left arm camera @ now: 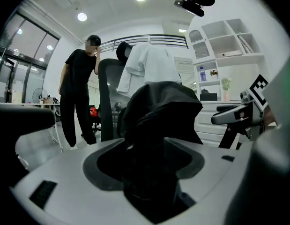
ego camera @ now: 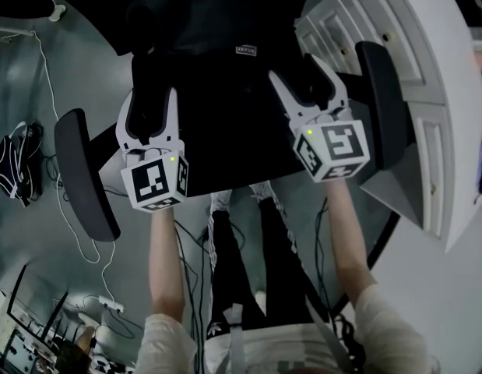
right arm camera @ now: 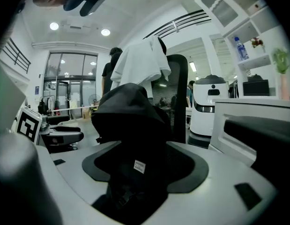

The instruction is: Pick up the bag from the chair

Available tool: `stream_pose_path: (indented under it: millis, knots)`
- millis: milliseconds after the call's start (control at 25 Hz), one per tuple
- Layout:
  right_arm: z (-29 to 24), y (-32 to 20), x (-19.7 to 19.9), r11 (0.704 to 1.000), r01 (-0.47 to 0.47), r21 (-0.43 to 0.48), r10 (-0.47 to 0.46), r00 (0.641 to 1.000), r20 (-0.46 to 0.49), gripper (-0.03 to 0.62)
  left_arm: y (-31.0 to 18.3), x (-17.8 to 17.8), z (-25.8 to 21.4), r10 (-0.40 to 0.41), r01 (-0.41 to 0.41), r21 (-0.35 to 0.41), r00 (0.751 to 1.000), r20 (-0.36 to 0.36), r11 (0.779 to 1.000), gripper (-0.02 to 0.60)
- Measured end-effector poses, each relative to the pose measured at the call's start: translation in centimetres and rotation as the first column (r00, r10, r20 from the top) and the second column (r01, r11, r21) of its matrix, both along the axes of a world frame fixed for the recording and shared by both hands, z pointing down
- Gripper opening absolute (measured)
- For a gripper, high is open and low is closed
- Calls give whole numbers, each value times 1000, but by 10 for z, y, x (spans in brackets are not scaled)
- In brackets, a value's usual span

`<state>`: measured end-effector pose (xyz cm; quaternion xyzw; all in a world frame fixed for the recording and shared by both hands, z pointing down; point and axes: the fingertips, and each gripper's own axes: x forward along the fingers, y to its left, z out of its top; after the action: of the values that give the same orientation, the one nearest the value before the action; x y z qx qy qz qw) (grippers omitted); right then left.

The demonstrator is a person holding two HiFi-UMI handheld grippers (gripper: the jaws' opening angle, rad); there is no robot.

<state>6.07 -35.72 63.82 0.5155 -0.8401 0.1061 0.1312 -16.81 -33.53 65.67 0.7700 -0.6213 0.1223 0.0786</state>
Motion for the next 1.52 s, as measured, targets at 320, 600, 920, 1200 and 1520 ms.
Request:
stream_pose_path:
  millis: [320, 600, 920, 1200, 1520]
  knots:
    - [46, -52, 14, 995, -25, -98, 21, 999, -46, 304, -49, -25, 59, -66, 55, -127, 995, -81, 990, 310]
    - [115, -86, 8, 952, 10, -305, -18, 1000, -23, 357, -82, -59, 113, -59, 45, -239, 997, -54, 970, 350]
    - [143, -94, 17, 916, 78, -393, -52, 996, 78, 357, -91, -52, 155, -57, 10, -356, 991, -120, 934, 359]
    - [158, -104, 6, 895, 164, -415, -131, 986, 107, 356, -108, -46, 166, -11, -53, -384, 987, -162, 922, 359]
    - [158, -100, -6, 912, 165, -374, -148, 986, 74, 227, -106, -40, 164, 18, -45, -379, 997, -76, 924, 278]
